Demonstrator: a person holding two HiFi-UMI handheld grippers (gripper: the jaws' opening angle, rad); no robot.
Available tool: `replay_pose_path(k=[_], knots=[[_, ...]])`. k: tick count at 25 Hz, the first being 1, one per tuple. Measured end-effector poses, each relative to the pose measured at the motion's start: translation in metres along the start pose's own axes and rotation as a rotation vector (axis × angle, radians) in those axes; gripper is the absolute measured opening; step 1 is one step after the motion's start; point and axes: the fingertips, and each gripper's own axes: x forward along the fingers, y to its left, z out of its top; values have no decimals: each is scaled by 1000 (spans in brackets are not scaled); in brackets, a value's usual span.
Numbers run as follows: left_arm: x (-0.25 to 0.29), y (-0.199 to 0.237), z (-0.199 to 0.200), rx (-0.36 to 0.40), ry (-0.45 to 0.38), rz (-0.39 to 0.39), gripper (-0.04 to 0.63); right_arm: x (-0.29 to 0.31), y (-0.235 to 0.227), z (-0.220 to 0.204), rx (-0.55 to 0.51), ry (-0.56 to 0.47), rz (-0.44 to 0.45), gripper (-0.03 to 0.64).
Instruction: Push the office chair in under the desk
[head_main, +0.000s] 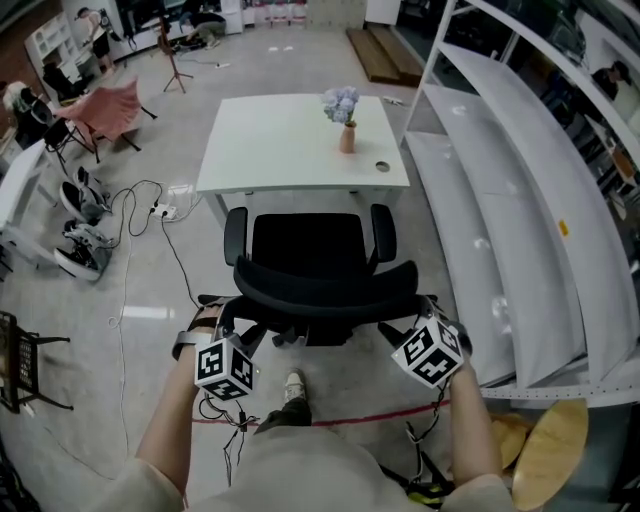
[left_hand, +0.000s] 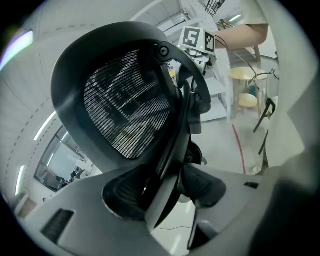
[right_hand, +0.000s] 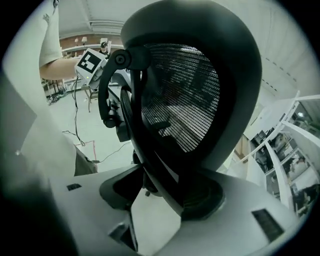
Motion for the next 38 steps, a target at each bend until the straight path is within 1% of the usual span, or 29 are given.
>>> replay_pose_path(k=[3, 8, 12, 20, 28, 34, 38], knots=[[0, 2, 0, -7, 2, -15, 236, 1, -1, 0, -5, -5, -1, 227], [3, 5, -1, -20, -3, -13, 242, 3, -4, 2, -9, -1, 3, 225], [8, 12, -1, -21, -1, -22, 244, 7, -9, 5, -9, -20, -9, 224], [20, 32, -3, -19, 3, -43, 244, 19, -27, 14, -5, -21, -18, 227], [34, 52, -5, -13, -10, -36, 244, 33, -48, 23, 3, -9, -4, 229], [50, 77, -12, 3, -18, -33, 245, 49, -65, 37, -4, -30, -26, 229], [56, 93, -15, 0, -22, -41, 244, 59, -78, 47, 3, -31, -29, 232]])
